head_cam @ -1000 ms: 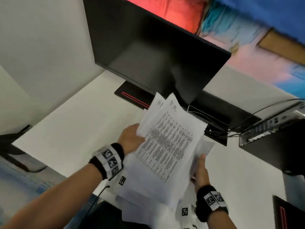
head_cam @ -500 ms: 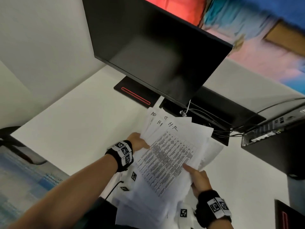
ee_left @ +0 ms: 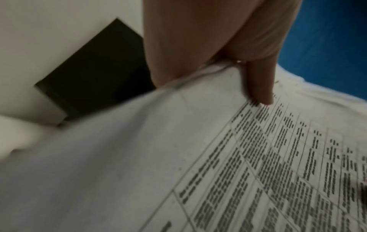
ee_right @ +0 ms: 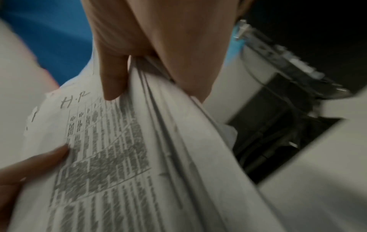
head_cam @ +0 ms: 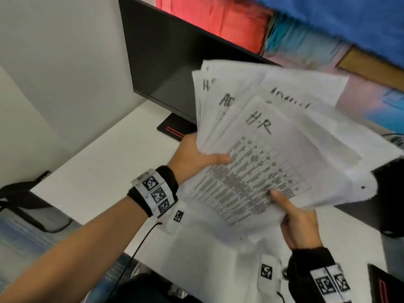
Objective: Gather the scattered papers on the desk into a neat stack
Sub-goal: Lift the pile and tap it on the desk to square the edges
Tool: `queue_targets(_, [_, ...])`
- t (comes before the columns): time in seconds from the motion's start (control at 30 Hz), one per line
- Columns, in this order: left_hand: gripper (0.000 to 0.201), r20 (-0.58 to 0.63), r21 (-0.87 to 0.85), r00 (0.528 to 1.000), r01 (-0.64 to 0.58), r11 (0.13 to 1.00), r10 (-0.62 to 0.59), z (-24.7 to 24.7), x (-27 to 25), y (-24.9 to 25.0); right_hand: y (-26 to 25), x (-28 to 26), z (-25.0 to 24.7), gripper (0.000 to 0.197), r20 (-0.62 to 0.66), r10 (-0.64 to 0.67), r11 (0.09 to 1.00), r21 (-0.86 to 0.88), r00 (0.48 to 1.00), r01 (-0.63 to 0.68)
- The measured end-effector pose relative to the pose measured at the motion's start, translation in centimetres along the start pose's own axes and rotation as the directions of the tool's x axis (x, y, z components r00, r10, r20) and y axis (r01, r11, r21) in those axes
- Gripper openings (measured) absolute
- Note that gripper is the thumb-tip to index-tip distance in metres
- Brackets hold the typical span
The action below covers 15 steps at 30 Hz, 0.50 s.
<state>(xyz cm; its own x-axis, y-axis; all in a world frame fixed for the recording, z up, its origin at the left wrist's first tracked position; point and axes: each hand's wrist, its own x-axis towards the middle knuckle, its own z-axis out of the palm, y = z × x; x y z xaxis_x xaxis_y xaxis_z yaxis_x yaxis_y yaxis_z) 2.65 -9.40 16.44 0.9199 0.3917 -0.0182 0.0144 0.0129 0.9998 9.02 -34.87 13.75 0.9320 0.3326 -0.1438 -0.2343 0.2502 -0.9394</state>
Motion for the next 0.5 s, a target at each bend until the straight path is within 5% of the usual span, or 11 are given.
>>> queue_targets(0.2, [0.082, -0.148, -0.018, 0.946, -0.295, 0.955, 0.289, -2.7, 1.0, 4.4, -2.8, 1.2, 3.7, 0.067, 0.089, -0.273, 0.952, -0.121, 0.958, 0.283])
queue_targets(0.37, [0.08, -0.172, 0.053, 0.955, -0.237, 0.97, 0.243, -3.9, 2.2, 0.7, 0.5, 3.7, 3.8, 0.063, 0.117, -0.161, 0.951, -0.247, 0.98, 0.186])
queue_targets(0.5, [0.076, -0.234, -0.037, 0.964, -0.136, 0.99, 0.124, -4.2, 3.1, -2.1, 2.8, 5.5, 3.0, 0.045, -0.045, -0.118, 0.975, -0.193, 0.992, 0.107])
